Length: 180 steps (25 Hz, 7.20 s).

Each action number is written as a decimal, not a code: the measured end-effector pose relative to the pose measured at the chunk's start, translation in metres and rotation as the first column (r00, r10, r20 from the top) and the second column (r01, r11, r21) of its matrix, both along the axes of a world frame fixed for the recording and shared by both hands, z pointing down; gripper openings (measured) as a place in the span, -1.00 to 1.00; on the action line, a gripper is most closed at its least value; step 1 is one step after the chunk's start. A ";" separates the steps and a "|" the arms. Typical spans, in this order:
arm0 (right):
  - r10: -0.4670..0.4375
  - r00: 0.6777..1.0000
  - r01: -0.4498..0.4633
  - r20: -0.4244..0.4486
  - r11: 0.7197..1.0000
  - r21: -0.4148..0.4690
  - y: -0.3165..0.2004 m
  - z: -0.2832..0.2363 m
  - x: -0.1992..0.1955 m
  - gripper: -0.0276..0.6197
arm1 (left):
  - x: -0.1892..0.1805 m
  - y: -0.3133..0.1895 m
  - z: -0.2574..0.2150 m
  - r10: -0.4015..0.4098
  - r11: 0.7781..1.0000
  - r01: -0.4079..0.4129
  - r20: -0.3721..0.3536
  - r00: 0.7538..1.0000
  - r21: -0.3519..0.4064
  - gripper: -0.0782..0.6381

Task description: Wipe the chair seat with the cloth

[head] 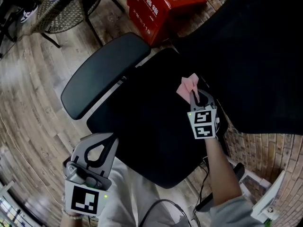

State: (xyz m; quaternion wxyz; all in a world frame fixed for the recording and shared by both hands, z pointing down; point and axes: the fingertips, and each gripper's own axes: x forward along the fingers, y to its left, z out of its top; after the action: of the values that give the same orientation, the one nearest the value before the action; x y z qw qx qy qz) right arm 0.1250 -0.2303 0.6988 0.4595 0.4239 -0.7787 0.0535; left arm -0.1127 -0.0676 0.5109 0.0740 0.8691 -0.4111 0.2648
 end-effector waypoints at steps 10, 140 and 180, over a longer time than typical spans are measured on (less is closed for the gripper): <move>-0.002 1.000 0.001 -0.022 0.999 -0.041 0.002 0.001 0.020 -0.74 | 0.006 -0.004 -0.008 0.010 1.000 -0.010 0.008 1.000 0.010 -0.73; 0.566 0.790 -0.604 -0.235 0.783 -0.147 0.294 -0.016 0.067 -0.74 | 0.079 0.008 -0.020 0.268 0.963 -0.267 -0.052 0.962 0.027 -0.73; 0.394 0.846 -0.423 0.359 0.906 0.002 0.147 -0.231 -0.006 -0.74 | 0.076 0.002 -0.170 0.198 0.968 -0.195 0.002 0.980 0.159 -0.73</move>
State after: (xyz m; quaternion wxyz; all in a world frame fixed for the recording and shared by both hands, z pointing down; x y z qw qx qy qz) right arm 0.1192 -0.0833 0.4683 0.2740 0.5818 -0.7411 0.1930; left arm -0.0371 -0.0654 0.3411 -0.0192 0.9105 -0.3422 0.2313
